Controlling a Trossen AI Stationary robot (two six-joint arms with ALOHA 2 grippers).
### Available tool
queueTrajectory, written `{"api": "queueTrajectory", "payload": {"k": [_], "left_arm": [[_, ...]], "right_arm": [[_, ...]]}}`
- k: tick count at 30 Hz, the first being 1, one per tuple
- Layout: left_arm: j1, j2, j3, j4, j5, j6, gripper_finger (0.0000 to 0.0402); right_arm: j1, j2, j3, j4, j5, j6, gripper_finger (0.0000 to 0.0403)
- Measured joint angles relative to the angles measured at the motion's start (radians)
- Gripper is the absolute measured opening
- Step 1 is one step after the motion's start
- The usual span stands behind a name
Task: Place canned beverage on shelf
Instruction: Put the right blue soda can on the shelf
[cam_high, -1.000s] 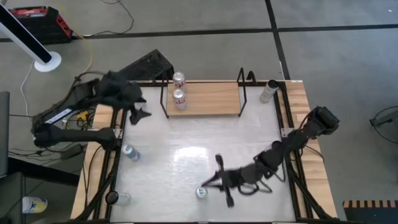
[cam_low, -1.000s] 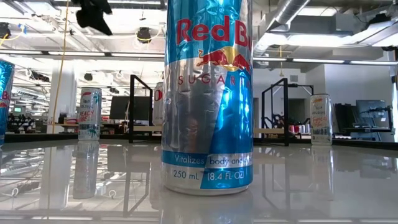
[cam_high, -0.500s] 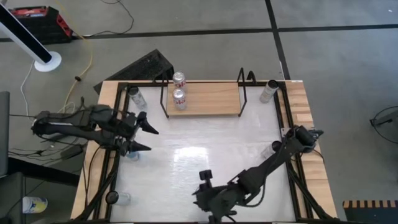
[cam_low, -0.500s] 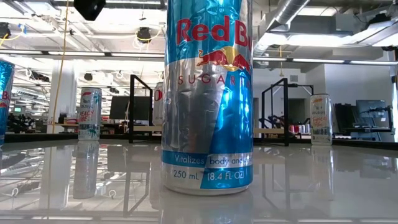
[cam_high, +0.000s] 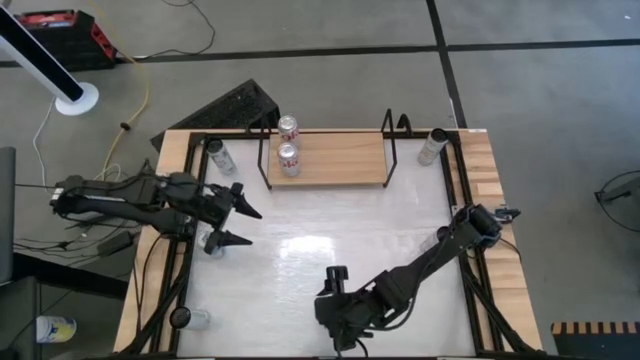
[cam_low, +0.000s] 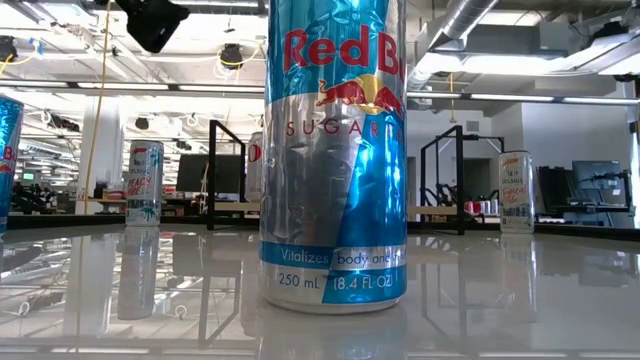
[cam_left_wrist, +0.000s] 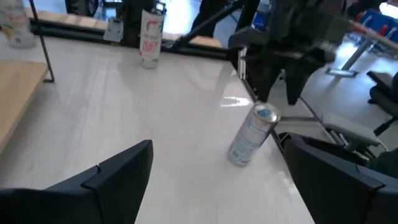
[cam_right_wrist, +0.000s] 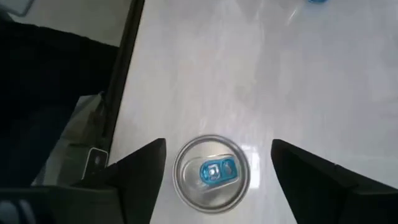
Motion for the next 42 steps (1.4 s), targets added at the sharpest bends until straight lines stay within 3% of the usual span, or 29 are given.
{"api": "queueTrajectory", "payload": {"k": [12,22,42], "left_arm": [[0.000,0.054,0.000,-0.005,0.001,0.011,0.0347],[0.000,0.054,0.000,-0.036,0.002,0.012,0.0347],[0.000,0.060,0.000,-0.055,0.001,0.037,0.0347]], "right_arm": [[-0.011,0.000,0.000,-0.044,-0.004,0.044,0.0338],[-0.008,-0.001,-0.100,0.006,-0.005,0.093,0.0338],[-0.022,0.062,-0.101,0.073,-0.003,0.064,0.0331]]}}
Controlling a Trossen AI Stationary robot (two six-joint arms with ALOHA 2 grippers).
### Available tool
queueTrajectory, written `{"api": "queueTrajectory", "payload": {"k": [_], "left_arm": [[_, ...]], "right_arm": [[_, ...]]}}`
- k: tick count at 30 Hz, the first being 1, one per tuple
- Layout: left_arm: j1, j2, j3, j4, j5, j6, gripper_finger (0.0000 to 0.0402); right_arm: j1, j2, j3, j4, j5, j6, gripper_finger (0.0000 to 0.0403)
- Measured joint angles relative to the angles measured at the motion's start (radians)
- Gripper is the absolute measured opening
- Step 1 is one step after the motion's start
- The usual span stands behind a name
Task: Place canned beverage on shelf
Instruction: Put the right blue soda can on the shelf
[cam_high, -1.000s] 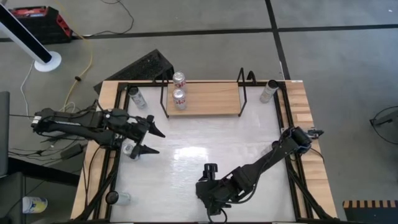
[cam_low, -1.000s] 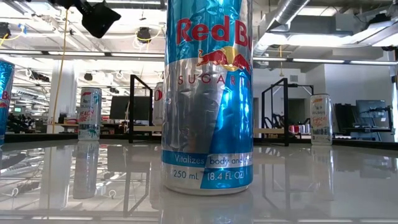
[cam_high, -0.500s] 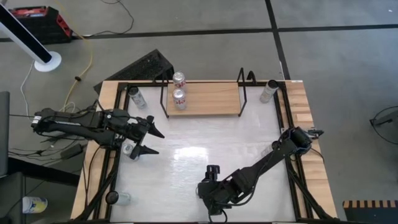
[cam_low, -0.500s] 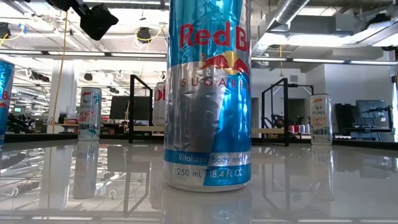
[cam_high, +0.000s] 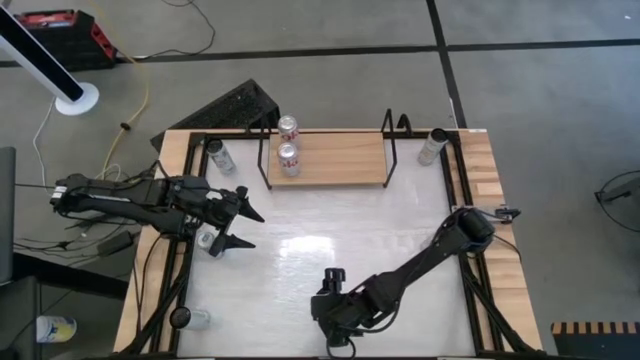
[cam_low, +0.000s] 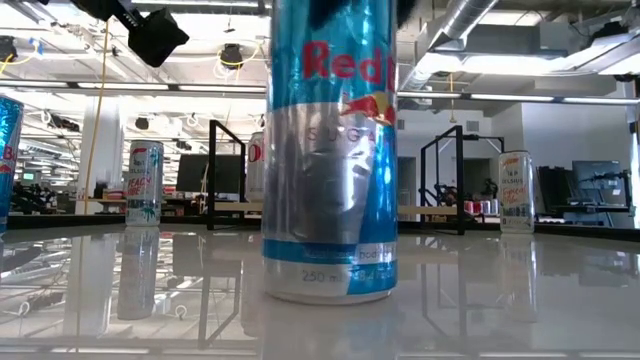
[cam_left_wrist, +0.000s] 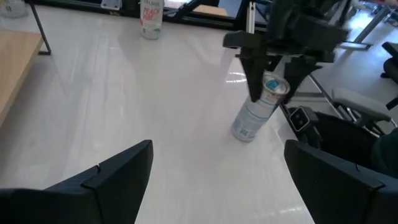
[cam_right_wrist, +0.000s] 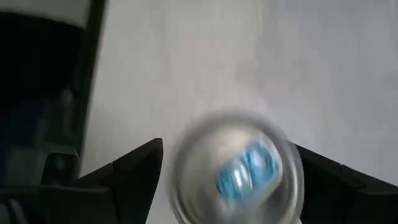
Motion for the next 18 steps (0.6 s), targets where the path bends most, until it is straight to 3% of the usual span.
{"api": "queueTrajectory", "payload": {"k": [12,18], "left_arm": [[0.000,0.020,0.000,0.002,-0.001,0.004,0.0347],[0.000,0.019,0.000,0.003,-0.001,0.003,0.0347]], "right_arm": [[0.000,-0.015,0.000,-0.049,0.005,-0.005,0.0286],[-0.004,-0.060,-0.002,-0.121,0.065,-0.019,0.0283]]}}
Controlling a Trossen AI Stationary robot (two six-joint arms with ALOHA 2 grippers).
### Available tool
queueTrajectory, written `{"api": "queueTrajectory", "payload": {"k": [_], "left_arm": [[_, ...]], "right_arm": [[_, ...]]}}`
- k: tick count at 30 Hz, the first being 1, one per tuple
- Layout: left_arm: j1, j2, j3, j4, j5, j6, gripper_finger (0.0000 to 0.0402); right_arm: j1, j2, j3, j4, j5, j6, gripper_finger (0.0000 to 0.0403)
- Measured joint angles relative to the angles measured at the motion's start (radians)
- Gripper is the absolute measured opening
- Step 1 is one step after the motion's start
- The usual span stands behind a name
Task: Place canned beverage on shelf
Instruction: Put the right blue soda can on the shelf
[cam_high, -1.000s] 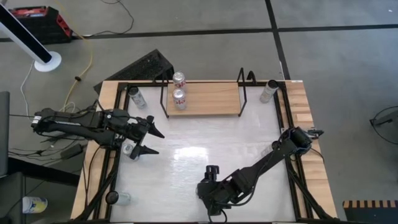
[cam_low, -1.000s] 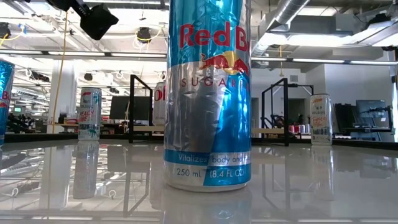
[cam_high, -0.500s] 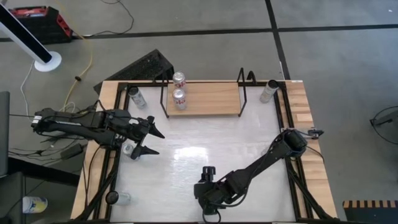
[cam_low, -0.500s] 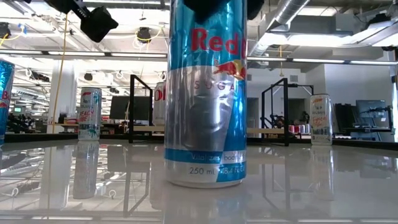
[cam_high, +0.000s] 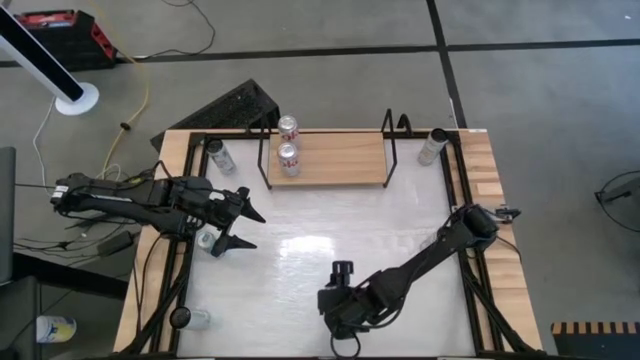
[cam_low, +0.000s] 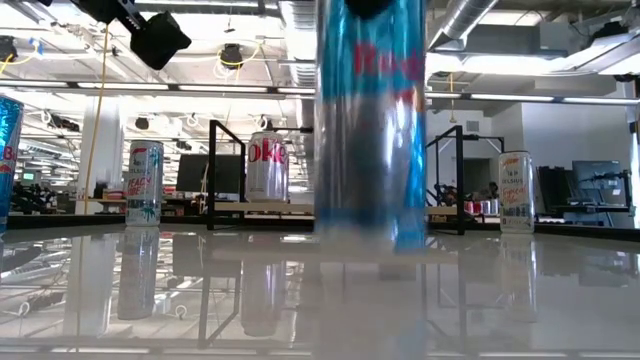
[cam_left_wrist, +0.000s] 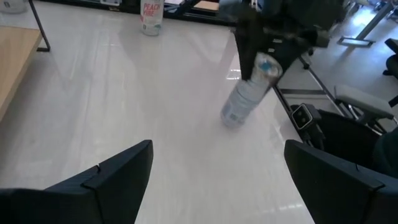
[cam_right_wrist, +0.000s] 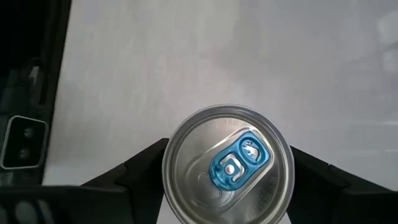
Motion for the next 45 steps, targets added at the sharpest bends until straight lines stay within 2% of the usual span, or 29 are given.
{"api": "queueTrajectory", "payload": {"k": [5,8,12,16,20,24,29,33,45], "left_arm": [[0.000,0.000,0.000,-0.002,0.000,0.006,0.0347],[0.000,0.000,0.000,0.001,-0.003,0.028,0.0347],[0.000,0.000,0.000,0.000,-0.006,0.063,0.0347],[0.000,0.000,0.000,0.000,-0.015,0.126,0.0347],[0.000,0.000,0.000,0.006,-0.082,0.166,0.0347],[0.001,0.000,0.000,0.016,-0.104,0.197,0.0347],[0.001,-0.001,0.000,0.016,-0.145,0.291,0.0347],[0.011,0.000,0.000,0.038,-0.201,0.366,0.0347],[0.068,0.005,0.000,0.067,-0.211,0.344,0.0347]], "right_arm": [[-0.019,-0.076,0.002,-0.040,0.103,-0.041,0.0282],[-0.070,-0.109,0.002,-0.045,0.128,-0.103,0.0282],[-0.193,-0.139,0.002,-0.037,0.133,-0.190,0.0281],[-0.366,-0.151,0.002,-0.029,0.111,-0.271,0.0281],[-0.566,-0.153,0.002,-0.002,0.018,-0.330,0.0281],[-0.748,-0.140,0.002,0.037,-0.094,-0.384,0.0281],[-0.897,-0.132,0.000,0.083,-0.230,-0.445,0.0281],[-0.968,-0.134,0.002,0.097,-0.328,-0.481,0.0281],[-1.045,-0.070,0.002,0.242,-0.367,-0.561,0.0281]]}}
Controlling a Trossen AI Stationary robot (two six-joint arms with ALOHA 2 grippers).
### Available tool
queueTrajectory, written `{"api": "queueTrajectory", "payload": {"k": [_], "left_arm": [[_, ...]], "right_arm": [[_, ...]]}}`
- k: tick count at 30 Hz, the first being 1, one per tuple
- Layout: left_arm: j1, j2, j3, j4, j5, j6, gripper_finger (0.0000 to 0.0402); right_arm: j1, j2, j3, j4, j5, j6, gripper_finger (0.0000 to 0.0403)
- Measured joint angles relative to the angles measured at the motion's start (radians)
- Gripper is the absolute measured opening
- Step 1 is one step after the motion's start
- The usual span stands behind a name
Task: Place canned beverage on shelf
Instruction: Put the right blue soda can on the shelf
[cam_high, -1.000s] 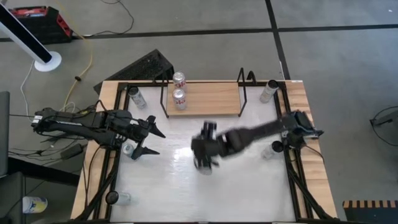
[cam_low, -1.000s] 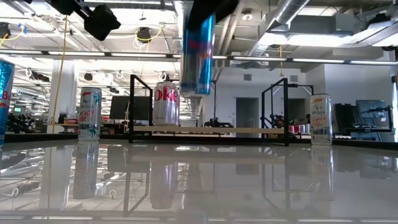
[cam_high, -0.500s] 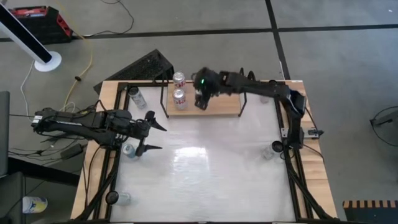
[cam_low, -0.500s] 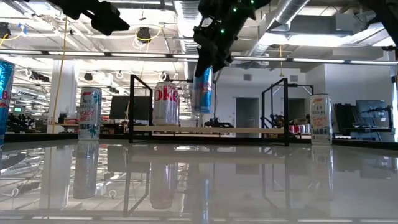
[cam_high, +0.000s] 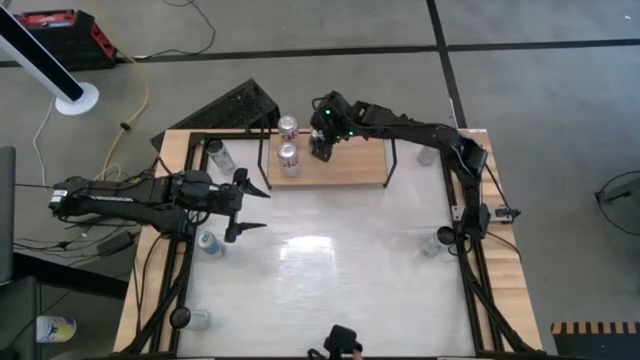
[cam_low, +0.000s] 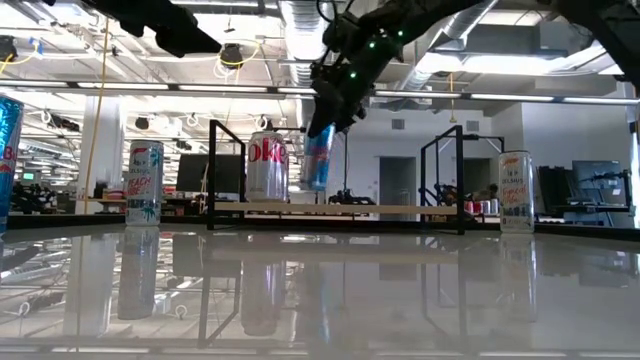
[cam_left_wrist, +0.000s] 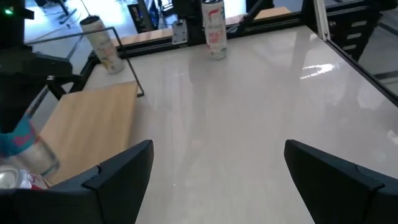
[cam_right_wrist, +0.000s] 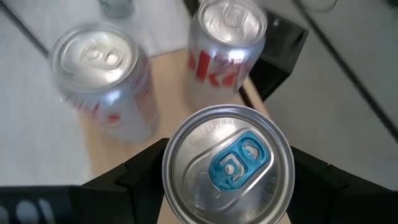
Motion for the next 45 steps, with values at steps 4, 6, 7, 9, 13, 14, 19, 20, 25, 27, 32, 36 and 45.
{"api": "queueTrajectory", "payload": {"k": [4,6,7,9,13,14,19,20,25,27,32,36,45], "left_arm": [[0.000,0.004,0.000,0.001,0.000,-0.018,0.0347],[0.000,0.008,0.000,0.001,0.000,-0.020,0.0347],[0.000,0.009,0.000,0.004,-0.001,-0.020,0.0347],[0.000,0.010,0.000,0.001,-0.006,-0.021,0.0347],[0.000,0.010,0.000,0.002,-0.008,-0.025,0.0347],[0.000,0.010,0.000,0.001,-0.007,-0.026,0.0347],[0.000,0.010,0.000,0.009,-0.007,-0.025,0.0347],[0.000,0.010,0.000,0.020,-0.007,-0.025,0.0347],[0.000,0.010,0.000,0.059,-0.007,-0.022,0.0347],[0.000,0.010,0.000,0.061,-0.007,-0.022,0.0347],[0.000,0.010,0.000,0.061,-0.007,-0.019,0.0347],[0.001,0.010,0.000,0.062,-0.007,-0.013,0.0347],[0.000,0.010,0.000,0.062,-0.007,-0.013,0.0347]], "right_arm": [[-0.022,0.001,-0.001,-0.019,-0.004,-0.008,0.0281],[-0.032,0.002,-0.001,-0.009,-0.001,-0.020,0.0281],[-0.039,0.002,-0.001,-0.014,0.000,-0.020,0.0281],[-0.051,0.002,-0.001,0.000,-0.011,-0.020,0.0281],[-0.081,0.002,-0.001,0.013,-0.071,-0.017,0.0281],[-0.086,0.002,-0.001,0.017,-0.080,-0.017,0.0281],[-0.096,0.002,-0.001,0.028,-0.091,-0.024,0.0281],[-0.098,0.002,-0.001,0.034,-0.094,-0.024,0.0281],[-0.113,0.038,0.005,0.056,-0.119,-0.027,0.0281],[-0.117,0.038,0.003,0.027,-0.120,-0.020,0.0281],[-0.117,0.030,0.009,0.050,-0.124,-0.024,0.0281],[-0.117,0.034,0.007,0.036,-0.126,-0.028,0.0281],[-0.116,0.034,0.007,0.007,-0.125,-0.043,0.0281]]}}
